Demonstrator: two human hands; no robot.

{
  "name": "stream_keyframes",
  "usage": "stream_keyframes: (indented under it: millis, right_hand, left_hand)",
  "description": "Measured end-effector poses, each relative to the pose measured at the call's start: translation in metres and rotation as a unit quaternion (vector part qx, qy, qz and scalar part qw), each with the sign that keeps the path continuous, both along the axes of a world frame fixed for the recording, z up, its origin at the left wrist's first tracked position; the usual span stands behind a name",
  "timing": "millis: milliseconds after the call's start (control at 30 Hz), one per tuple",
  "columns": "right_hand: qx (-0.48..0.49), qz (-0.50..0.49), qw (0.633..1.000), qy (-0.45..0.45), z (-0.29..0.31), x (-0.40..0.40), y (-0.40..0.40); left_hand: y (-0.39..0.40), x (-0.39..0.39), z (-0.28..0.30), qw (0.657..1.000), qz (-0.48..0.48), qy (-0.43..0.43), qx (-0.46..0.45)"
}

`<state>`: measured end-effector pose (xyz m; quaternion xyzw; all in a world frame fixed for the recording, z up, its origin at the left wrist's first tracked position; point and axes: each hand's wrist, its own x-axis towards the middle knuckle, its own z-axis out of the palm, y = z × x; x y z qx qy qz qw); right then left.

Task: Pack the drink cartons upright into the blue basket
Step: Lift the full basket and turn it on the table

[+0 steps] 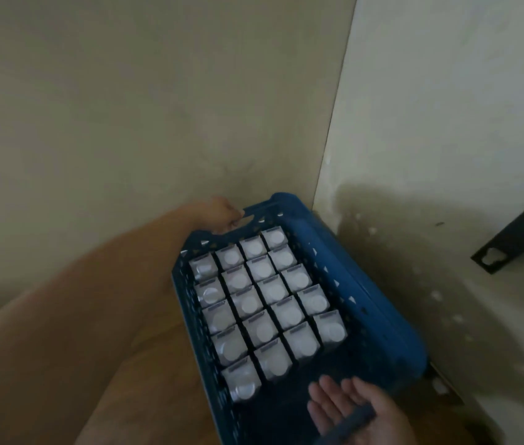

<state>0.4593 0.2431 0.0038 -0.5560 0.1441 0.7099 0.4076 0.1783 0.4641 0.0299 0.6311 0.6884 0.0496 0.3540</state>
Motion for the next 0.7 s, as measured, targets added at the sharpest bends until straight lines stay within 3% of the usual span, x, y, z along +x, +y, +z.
stream_keyframes:
  millis: [100, 333, 533, 700]
  right_hand:
    - [0.012, -0.041, 0.999, -0.016, 0.004, -0.014, 0.0]
    - [0.034, -0.037, 0.998, -0.045, 0.005, -0.026, -0.01]
    - [0.05, -0.055, 0.997, -0.037, 0.001, -0.023, -0.014]
    - [0.085, -0.014, 0.995, -0.049, 0.003, 0.002, 0.003]
  left_hand:
    - [0.001, 0.002, -0.004, 0.998, 0.031, -0.047, 0.004]
    - [0.002, 0.012, -0.011, 0.995, 0.067, -0.069, 0.01]
    - [0.001, 0.023, -0.009, 0.997, 0.072, -0.04, 0.0]
    - [-0.011, 0.009, -0.006, 0.989, 0.115, -0.08, -0.038]
